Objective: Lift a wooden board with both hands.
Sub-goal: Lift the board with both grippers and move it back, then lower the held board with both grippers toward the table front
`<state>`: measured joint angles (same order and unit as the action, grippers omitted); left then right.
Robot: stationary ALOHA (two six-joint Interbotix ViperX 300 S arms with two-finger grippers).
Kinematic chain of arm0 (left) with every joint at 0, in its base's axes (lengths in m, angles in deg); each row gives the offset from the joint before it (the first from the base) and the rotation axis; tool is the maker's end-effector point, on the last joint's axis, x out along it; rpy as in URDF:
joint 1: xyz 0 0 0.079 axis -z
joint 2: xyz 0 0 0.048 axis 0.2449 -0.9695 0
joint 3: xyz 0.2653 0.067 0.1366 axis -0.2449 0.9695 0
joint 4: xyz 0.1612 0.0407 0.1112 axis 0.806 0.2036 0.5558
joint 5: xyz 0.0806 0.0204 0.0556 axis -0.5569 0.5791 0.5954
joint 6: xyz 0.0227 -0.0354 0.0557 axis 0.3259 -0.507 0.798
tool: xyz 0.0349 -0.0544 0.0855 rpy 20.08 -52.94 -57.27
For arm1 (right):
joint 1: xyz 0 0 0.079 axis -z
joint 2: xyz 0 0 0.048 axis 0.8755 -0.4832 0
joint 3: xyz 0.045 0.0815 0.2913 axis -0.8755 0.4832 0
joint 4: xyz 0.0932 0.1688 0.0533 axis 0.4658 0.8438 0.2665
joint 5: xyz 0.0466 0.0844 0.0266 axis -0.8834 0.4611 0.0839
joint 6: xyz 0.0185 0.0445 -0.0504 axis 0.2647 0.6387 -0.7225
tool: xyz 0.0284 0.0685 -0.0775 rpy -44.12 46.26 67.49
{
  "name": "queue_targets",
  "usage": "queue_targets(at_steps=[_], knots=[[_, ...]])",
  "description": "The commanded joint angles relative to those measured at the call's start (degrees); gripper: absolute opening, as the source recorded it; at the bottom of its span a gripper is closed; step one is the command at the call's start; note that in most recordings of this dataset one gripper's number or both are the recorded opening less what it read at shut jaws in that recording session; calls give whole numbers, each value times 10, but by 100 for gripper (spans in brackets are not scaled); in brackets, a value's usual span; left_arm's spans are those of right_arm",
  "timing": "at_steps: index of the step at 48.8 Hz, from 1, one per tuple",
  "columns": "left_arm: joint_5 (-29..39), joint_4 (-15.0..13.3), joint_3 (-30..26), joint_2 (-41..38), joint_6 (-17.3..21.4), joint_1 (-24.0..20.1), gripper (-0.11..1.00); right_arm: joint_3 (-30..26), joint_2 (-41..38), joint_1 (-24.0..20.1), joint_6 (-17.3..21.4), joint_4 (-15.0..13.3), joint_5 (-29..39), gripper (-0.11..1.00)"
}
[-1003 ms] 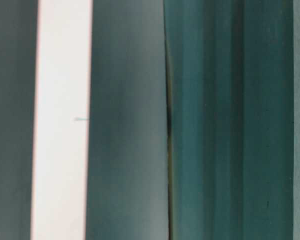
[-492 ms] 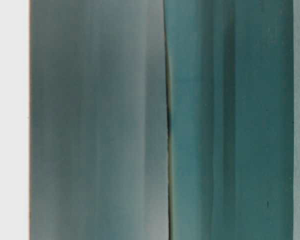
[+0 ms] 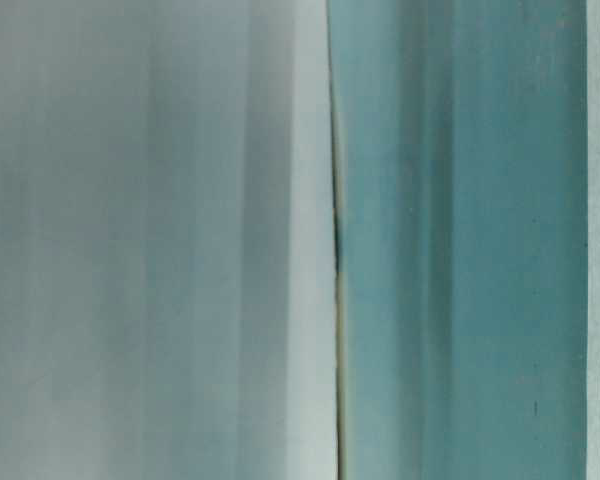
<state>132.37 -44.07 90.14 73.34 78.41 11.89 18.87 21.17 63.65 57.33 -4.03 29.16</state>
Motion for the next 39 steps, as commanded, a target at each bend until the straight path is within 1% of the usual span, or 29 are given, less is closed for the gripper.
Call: queue_targets(at_steps=[1, 13, 20, 28, 39], knots=[[-1, 0, -41, 0, 4, -1, 17, -32, -7, 2, 13, -4, -5, 21], [44, 1, -83, -13, 14, -4, 17, -69, -11, 2, 12, -17, 18, 21], [48, 1, -104, -21, 27, -4, 17, -85, -13, 2, 12, -18, 20, 21], [51, 1, -119, -29, 31, -4, 17, -88, -15, 2, 12, -18, 21, 21], [56, 1, -121, -30, 31, -4, 17, -90, -16, 2, 13, -18, 22, 21]])
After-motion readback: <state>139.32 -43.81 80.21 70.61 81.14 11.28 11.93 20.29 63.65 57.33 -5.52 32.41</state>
